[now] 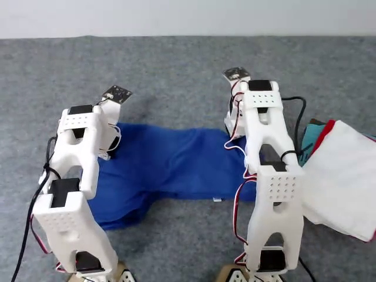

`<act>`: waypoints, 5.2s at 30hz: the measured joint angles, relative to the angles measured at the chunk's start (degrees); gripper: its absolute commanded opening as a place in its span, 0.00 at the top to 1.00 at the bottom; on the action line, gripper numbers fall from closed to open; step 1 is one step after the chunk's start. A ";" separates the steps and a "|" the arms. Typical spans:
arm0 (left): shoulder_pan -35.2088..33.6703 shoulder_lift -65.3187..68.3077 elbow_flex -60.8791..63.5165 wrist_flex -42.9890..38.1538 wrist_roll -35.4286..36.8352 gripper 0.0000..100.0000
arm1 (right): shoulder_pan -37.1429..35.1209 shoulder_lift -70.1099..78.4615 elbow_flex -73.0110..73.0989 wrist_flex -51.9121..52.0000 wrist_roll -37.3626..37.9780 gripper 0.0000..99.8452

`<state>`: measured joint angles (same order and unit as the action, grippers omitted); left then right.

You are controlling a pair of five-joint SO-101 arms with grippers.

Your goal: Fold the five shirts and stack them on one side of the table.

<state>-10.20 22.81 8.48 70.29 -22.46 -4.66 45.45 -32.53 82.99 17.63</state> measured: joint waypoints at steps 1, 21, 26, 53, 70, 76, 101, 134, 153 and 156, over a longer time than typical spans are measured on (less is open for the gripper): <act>0.00 0.00 0.00 0.00 0.00 1.00 | 0.53 0.00 0.00 0.00 0.44 0.99; 1.05 0.00 0.00 0.00 0.09 1.00 | 10.29 0.18 -10.20 0.97 -5.98 0.78; 1.05 0.00 0.00 0.00 0.09 1.00 | 11.87 0.18 -10.20 1.14 -9.23 0.77; 0.97 0.00 0.00 0.00 0.09 1.00 | 16.26 0.18 -27.25 4.13 -9.23 0.77; 0.97 0.00 0.00 0.00 0.97 1.00 | 6.68 2.73 -27.78 7.91 -12.04 0.81; 0.70 -2.02 0.09 0.09 2.20 1.00 | 3.60 2.73 -30.24 13.98 -12.04 0.98; -20.48 -55.91 20.13 9.14 6.86 1.00 | -11.78 -13.89 -11.16 17.67 4.04 0.99; -50.64 -56.44 29.36 7.38 -11.52 0.99 | -62.24 -7.47 3.69 17.41 5.01 0.76; -50.64 -56.44 29.36 7.56 -11.52 0.99 | -54.33 1.41 1.23 16.00 4.92 0.99; -50.64 -56.44 29.36 7.56 -11.52 0.99 | -53.10 1.49 -0.62 16.09 5.01 0.99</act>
<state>-60.84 -33.63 37.85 77.85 -33.98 -57.76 46.95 -33.14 99.08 22.64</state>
